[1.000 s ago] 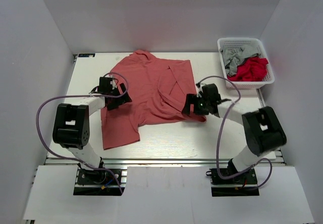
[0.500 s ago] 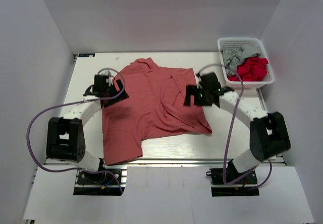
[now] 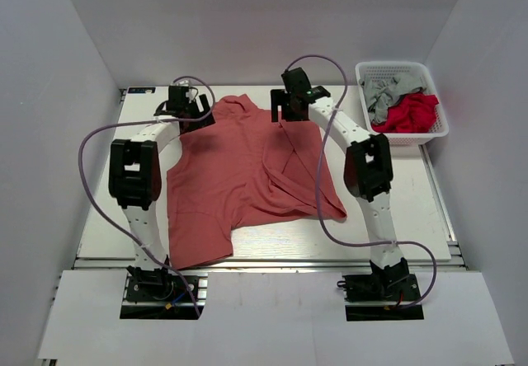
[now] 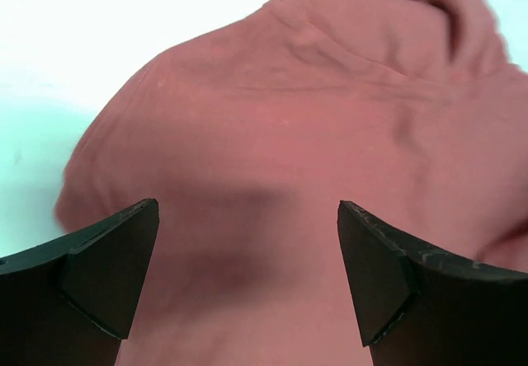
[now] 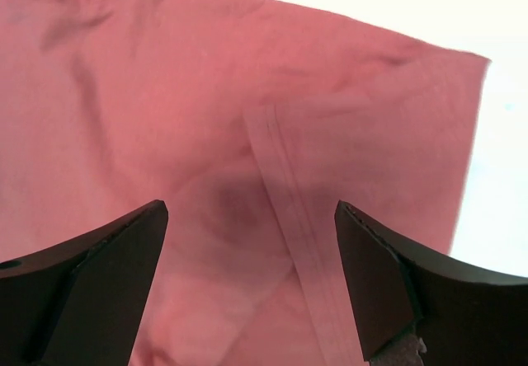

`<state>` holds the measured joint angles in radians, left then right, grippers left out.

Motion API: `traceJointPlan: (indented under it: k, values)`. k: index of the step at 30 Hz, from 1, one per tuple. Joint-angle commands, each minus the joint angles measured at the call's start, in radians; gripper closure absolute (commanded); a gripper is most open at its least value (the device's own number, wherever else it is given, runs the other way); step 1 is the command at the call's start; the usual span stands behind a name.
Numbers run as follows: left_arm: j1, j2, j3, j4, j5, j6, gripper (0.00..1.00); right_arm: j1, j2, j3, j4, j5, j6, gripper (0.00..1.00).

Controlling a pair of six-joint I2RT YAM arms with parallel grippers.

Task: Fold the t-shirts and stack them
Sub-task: Flatten out the tshirt

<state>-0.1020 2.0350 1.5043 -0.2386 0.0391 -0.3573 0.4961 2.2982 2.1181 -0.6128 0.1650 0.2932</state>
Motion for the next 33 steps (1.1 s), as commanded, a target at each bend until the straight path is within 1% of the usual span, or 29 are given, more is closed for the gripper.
traceJointPlan:
  k: [1,2,3,5,9,13,15,18,19,20,21,22,25,28,30,33]
  values:
    - [-0.008,0.057,0.088,-0.008,0.004,0.037,0.01,0.016,0.055,0.100,-0.045,0.044,-0.006,0.12]
    - [-0.021,0.080,0.108,-0.008,0.014,0.049,0.01,0.016,0.063,0.091,0.006,0.053,0.006,0.15]
    - [-0.031,0.118,0.140,-0.022,0.015,0.049,0.01,0.016,0.075,0.076,0.030,0.054,0.009,0.17]
    - [-0.031,0.146,0.160,-0.022,0.004,0.049,0.01,0.016,0.099,0.062,0.088,0.065,0.015,0.21]
    - [-0.041,0.178,0.151,-0.022,-0.014,0.049,0.01,0.019,0.142,0.097,0.100,0.080,0.012,0.28]
    - [-0.041,0.188,0.114,-0.022,-0.025,0.038,0.01,0.024,0.162,0.085,0.114,0.119,0.012,0.36]
    - [-0.041,0.188,0.096,-0.013,-0.025,0.038,0.01,0.024,0.171,0.074,0.116,0.133,0.012,0.38]
    - [-0.041,0.188,0.071,-0.013,-0.039,0.029,0.01,0.021,0.179,0.066,0.116,0.152,0.015,0.53]
    - [-0.041,0.188,0.071,-0.024,-0.048,0.029,0.01,0.021,0.176,0.065,0.120,0.156,0.011,0.67]
    - [-0.041,0.188,0.071,-0.033,-0.057,0.029,0.01,0.021,0.179,0.065,0.120,0.163,0.011,0.79]
    - [-0.041,0.188,0.062,-0.033,-0.058,0.029,0.01,0.021,0.175,0.063,0.123,0.169,0.011,0.88]
    - [-0.041,0.188,0.053,-0.033,-0.058,0.029,0.01,0.021,0.165,0.063,0.125,0.180,0.011,1.00]
    - [-0.031,0.188,0.028,-0.033,-0.058,0.018,0.01,0.018,0.115,0.028,0.159,0.203,0.008,1.00]
    - [-0.021,0.188,0.007,-0.033,-0.071,0.009,0.01,-0.001,0.052,-0.061,0.197,0.212,-0.005,1.00]
    - [-0.021,0.188,0.007,-0.044,-0.103,0.009,0.01,-0.013,0.018,-0.093,0.199,0.220,-0.015,1.00]
    - [-0.021,0.188,0.007,-0.053,-0.104,0.009,0.01,-0.036,-0.009,-0.110,0.196,0.202,-0.031,1.00]
